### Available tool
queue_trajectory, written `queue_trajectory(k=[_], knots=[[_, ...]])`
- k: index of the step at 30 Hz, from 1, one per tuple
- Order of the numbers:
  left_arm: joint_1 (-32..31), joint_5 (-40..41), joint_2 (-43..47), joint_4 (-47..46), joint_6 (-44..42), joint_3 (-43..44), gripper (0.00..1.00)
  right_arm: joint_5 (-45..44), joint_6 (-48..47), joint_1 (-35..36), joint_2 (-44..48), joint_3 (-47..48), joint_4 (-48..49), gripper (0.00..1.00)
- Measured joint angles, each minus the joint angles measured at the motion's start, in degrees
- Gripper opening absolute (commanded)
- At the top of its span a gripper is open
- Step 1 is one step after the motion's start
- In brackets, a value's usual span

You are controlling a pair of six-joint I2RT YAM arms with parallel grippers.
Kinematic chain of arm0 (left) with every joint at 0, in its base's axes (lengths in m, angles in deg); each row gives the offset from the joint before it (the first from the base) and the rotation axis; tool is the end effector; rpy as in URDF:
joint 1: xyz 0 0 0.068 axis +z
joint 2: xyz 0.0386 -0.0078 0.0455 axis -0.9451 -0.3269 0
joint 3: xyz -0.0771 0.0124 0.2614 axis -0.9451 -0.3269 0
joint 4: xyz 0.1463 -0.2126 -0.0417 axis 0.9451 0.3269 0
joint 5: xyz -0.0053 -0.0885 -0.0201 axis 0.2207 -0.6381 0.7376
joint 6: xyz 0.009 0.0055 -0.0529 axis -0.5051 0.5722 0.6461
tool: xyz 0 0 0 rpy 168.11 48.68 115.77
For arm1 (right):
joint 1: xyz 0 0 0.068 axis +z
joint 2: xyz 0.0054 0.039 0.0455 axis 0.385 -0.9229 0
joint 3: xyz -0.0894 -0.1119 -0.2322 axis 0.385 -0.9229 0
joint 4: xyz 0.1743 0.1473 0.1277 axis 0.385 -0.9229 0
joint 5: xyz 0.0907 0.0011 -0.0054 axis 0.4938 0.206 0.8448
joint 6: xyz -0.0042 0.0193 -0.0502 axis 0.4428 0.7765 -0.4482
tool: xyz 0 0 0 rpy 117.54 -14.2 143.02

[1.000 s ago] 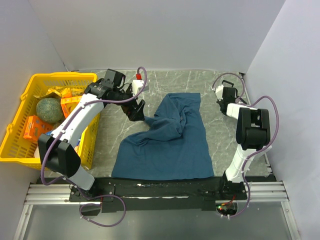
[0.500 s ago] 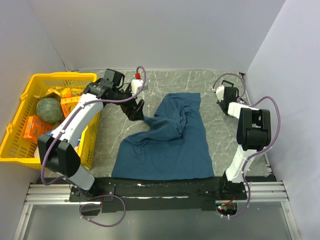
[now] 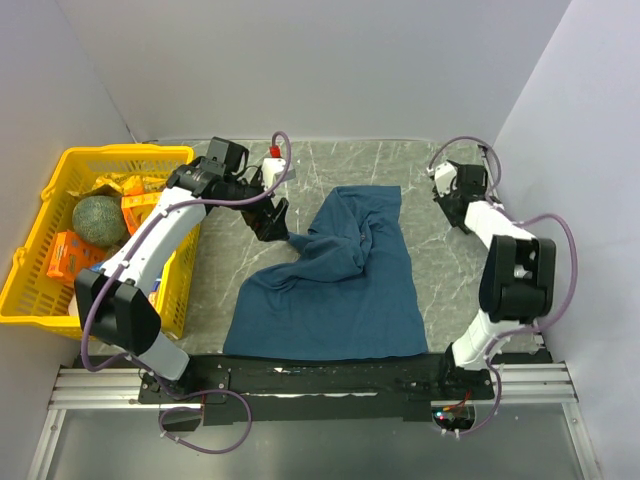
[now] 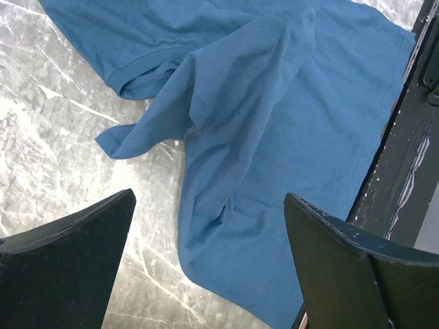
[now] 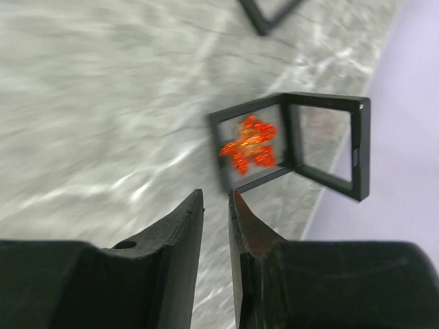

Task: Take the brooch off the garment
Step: Place the brooch in the brooch box.

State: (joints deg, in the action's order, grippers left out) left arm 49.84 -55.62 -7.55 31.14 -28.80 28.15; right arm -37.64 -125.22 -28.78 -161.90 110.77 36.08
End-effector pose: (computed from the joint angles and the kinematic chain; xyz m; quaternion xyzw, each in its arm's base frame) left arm 0.2965 -0.1382 0.3447 0.4414 0.7852 -0.3064 0.3077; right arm 0.3748 -0.0432 0.2033 -0.2447 0.8984 -0.1716 0.3220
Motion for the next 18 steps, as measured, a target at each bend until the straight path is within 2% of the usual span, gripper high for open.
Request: queue_trajectory(k=[6,9,10,12,13,14,18], knots=[[0.0,0.04,2.38,-2.62,1.64,-1.16,0.96,10.93,2.12,2.27,11.43,0.87,-11.37,0.4],[0.0,0.44,4.68,-4.92,2.4,-2.84,0.96,15.45,2.82,5.25,16.06,2.19,-16.94,0.48],[0.0,0.66,5.44,-5.68,2.51,-3.54,0.96,16.87,3.02,6.67,17.46,2.75,-18.86,0.54],[0.0,0.94,6.62,-7.13,2.58,-4.83,0.96,19.93,3.82,8.98,20.0,3.98,-22.56,0.6],[0.0,1.05,6.97,-7.69,2.54,-5.33,0.96,21.88,4.15,10.16,21.16,4.63,-24.2,0.67],[0.0,1.05,7.13,-8.26,2.49,-5.75,0.96,23.98,4.39,10.97,22.14,5.27,-25.79,0.71],[0.0,0.96,7.06,-9.57,2.38,-7.04,0.96,31.8,5.35,11.78,25.57,6.54,-29.75,0.78]])
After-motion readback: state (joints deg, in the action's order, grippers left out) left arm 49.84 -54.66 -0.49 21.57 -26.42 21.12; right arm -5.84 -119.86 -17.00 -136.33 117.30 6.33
